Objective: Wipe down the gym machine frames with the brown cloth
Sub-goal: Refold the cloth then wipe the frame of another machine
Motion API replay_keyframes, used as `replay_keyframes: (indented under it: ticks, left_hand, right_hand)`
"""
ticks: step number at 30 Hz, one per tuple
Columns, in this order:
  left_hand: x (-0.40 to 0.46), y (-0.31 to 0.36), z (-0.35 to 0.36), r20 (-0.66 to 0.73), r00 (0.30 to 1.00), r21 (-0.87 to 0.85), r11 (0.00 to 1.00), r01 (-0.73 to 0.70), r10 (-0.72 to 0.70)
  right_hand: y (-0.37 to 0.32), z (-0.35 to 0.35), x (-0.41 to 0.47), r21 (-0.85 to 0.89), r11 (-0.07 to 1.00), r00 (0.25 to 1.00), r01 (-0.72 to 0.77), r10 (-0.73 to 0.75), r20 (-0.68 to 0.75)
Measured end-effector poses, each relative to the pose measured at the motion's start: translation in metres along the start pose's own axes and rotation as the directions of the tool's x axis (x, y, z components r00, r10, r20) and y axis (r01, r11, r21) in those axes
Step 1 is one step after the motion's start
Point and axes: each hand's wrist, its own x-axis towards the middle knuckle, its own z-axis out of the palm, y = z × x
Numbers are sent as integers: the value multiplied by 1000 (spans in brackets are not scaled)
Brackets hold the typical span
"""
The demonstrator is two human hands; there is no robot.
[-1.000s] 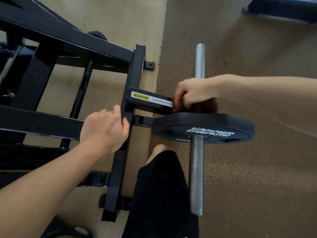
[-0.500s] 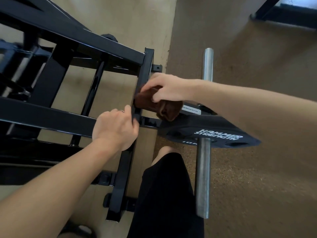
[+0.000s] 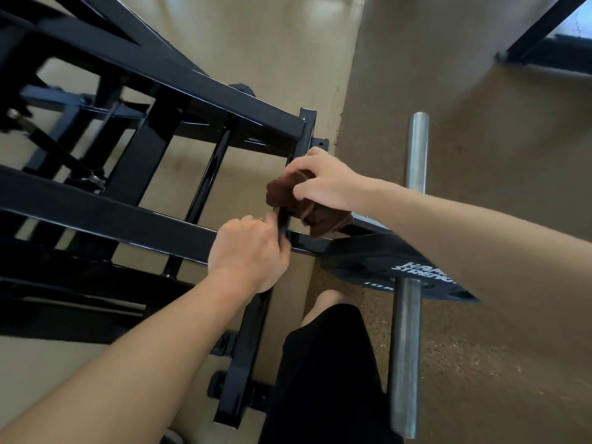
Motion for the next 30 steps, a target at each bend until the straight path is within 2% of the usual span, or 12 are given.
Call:
replay_keyframes:
  ticks: [4,7,9,13,17,20,24,30]
  left_hand:
    - [-1,0,2,32,999,17,1000,1,-1]
    - [0,0,0,14,1000,31,999,8,-9]
    - [0,1,-1,19,1000,33,999,12,-13]
    - [0,0,0,23,999,-35,999,25,-24]
    - [0,1,0,11,999,-63,998,32,-31]
    - [1,1,1,18,999,-64,997,41,-40]
    - [1,1,3,-15,1000,-73,997,13,-14]
    - [-1,0,4,11,999,-29,999,31,-30]
  right_hand:
    - [34,-25,-33,-43,992,983,-118,123,139]
    - [44,-41,-47,-204,964,968,-172,204,147]
    - [32,-38,-40,-218,961,968,-170,204,144]
    - [-4,7,-12,56,991,990,-123,126,-63]
    - [-5,39,-18,173,981,955,-91,136,-265]
    - [-2,62,-32,115,992,911,-53,95,-401]
    - [-5,92,-37,71,997,803,-27,64,-592]
    - [-8,100,-34,29,999,776,-45,53,-629]
